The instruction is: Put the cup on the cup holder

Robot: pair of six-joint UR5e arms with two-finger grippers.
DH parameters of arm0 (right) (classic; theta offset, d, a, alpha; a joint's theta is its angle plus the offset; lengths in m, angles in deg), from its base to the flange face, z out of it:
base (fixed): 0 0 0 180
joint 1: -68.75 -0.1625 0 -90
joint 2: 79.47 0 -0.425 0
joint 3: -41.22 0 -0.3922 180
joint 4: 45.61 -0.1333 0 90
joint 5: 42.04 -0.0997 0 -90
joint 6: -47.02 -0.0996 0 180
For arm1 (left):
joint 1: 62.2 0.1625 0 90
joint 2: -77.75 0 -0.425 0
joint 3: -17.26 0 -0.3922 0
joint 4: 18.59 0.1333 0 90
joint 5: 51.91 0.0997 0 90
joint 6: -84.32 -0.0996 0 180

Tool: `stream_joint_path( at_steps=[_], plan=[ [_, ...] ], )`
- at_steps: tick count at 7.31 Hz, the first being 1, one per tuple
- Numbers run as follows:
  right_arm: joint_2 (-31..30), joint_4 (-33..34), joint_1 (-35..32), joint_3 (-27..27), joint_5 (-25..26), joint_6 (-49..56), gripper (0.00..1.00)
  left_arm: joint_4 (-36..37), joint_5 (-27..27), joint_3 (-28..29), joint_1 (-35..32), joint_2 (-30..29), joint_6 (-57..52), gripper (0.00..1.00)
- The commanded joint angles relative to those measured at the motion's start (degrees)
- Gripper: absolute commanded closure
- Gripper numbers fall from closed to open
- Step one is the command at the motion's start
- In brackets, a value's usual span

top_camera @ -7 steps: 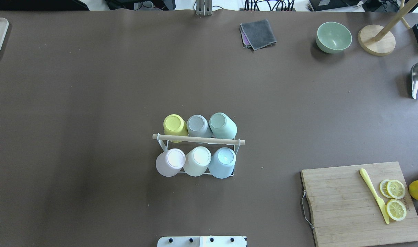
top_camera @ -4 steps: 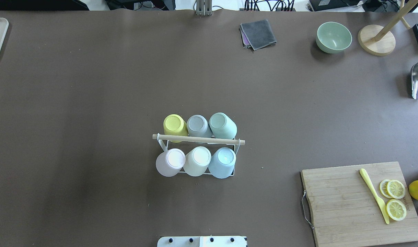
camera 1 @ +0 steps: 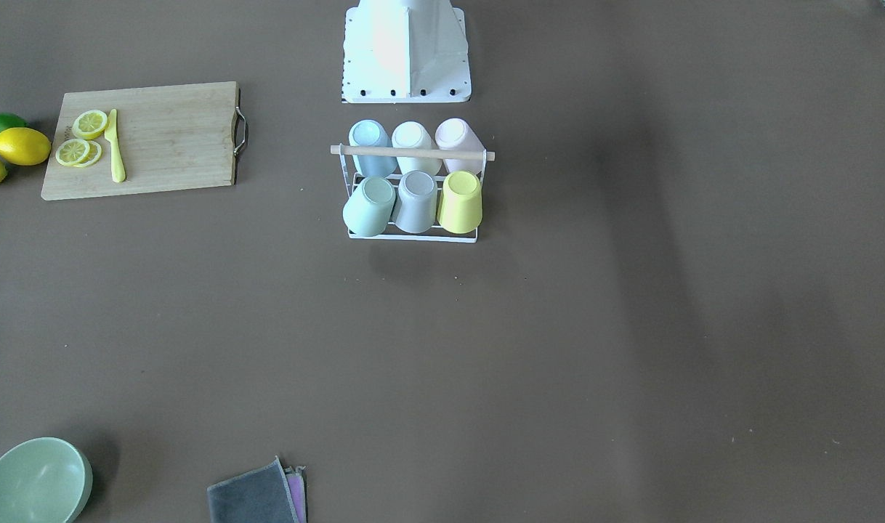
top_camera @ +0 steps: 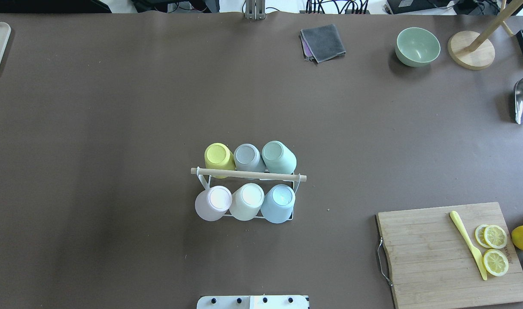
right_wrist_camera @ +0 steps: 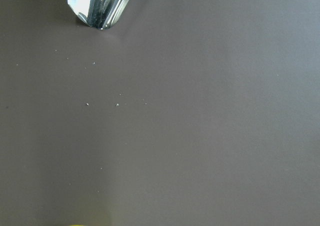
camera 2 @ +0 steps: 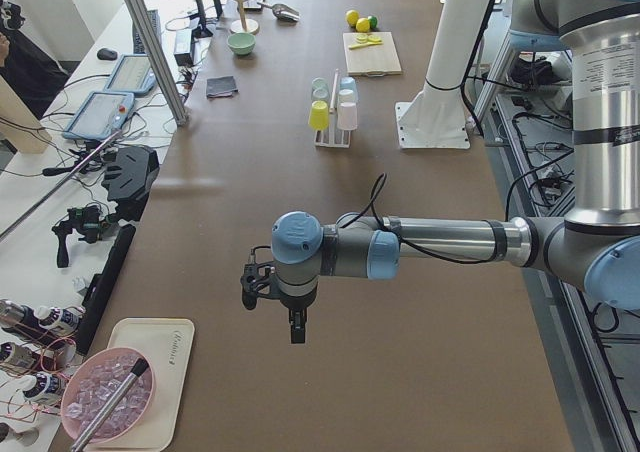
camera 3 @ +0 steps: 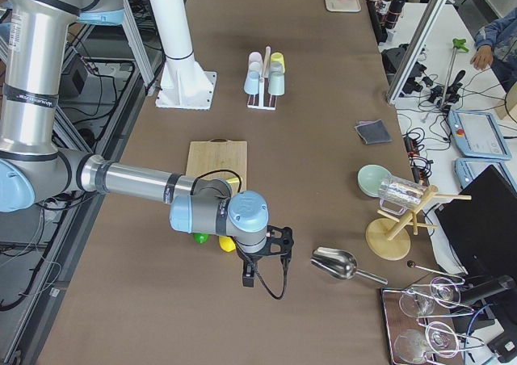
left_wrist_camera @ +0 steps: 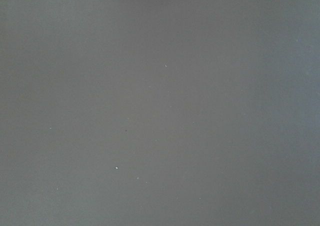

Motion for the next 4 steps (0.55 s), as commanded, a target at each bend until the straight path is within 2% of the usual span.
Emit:
stream_joint_path(
  at_steps=[1,4],
  plan=[
    [-0.05,-0.06,-0.03,0.0,0.13,0.0,0.0,0.0,0.02,-0.01,0.07,0.03,0.0,0.02],
    [-0.14,-0.06,-0.03,0.0,-0.13,0.0,0.0,0.0,0.02,0.08,-0.02,0.03,0.0,0.02]
  ],
)
